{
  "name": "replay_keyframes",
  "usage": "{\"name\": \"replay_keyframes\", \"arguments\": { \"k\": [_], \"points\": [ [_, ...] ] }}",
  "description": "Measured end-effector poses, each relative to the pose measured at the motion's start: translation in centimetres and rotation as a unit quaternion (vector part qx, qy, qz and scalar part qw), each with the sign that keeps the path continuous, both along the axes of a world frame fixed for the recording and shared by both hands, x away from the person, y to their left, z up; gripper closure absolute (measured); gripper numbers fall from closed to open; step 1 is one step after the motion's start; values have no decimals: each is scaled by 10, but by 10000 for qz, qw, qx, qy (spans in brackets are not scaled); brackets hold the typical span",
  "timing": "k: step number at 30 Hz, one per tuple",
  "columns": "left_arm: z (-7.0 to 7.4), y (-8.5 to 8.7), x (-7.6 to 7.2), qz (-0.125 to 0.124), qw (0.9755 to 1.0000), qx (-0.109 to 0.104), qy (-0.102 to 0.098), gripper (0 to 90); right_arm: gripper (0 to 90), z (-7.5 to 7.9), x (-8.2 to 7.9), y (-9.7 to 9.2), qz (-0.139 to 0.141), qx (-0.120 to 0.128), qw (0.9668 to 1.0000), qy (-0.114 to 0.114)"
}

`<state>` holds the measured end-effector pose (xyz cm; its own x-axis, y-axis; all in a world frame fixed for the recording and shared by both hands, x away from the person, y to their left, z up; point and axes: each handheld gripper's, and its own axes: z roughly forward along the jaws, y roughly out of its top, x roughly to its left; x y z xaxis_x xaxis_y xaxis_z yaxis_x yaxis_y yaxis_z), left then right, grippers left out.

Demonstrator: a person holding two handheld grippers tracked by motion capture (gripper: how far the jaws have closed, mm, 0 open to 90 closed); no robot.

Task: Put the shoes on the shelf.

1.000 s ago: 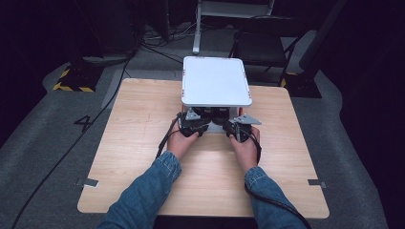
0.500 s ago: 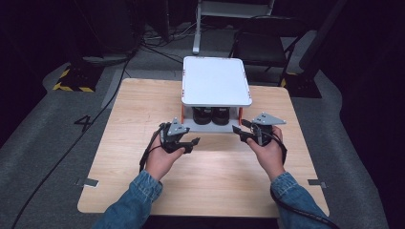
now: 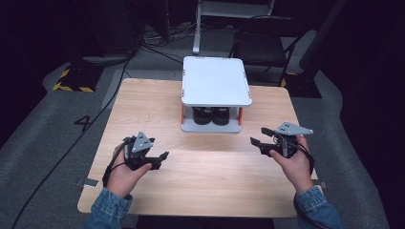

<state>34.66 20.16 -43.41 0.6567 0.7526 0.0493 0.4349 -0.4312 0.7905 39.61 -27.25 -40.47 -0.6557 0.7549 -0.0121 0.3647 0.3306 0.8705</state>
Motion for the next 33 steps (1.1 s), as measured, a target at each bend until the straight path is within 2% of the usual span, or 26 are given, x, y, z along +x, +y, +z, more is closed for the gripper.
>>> {"name": "replay_keyframes", "arguments": {
  "k": [3,5,8,9,11,13,17,21,23,24,28,33],
  "points": [
    [-6,16,-4,227,9996,21,171,258,323,-7,-7,-16,-91,-91,9997,184],
    [-12,22,-5,416,9986,111,322,242,292,-15,-11,-26,9,-46,9999,133],
    [-21,28,-5,650,9958,236,602,215,280,-31,-16,-44,-21,12,9999,165],
    [-24,29,-5,654,9955,260,631,215,280,-37,-16,-48,-70,-62,9997,247],
    [-29,31,-6,627,9952,257,708,210,280,-46,-18,-55,-63,-462,9982,374],
    [-34,32,-6,646,9946,255,774,203,280,-55,-20,-63,-130,-656,9969,423],
    [-49,37,-6,713,9926,382,907,199,281,-75,-23,-81,-231,-491,9964,652],
    [-61,42,-3,814,9906,378,1034,190,279,-88,-22,-93,-298,-281,9954,871],
    [-64,43,-2,865,9899,372,1058,156,278,-91,-21,-94,-343,-296,9950,885],
    [-68,46,0,853,9916,274,929,144,269,-95,-19,-95,-321,-443,9944,906],
    [-71,46,2,861,9928,207,809,126,210,-99,-17,-93,-279,-650,9937,873],
    [-71,46,4,956,9914,203,876,76,141,-100,-16,-89,-299,-704,9928,916]
  ]
}}
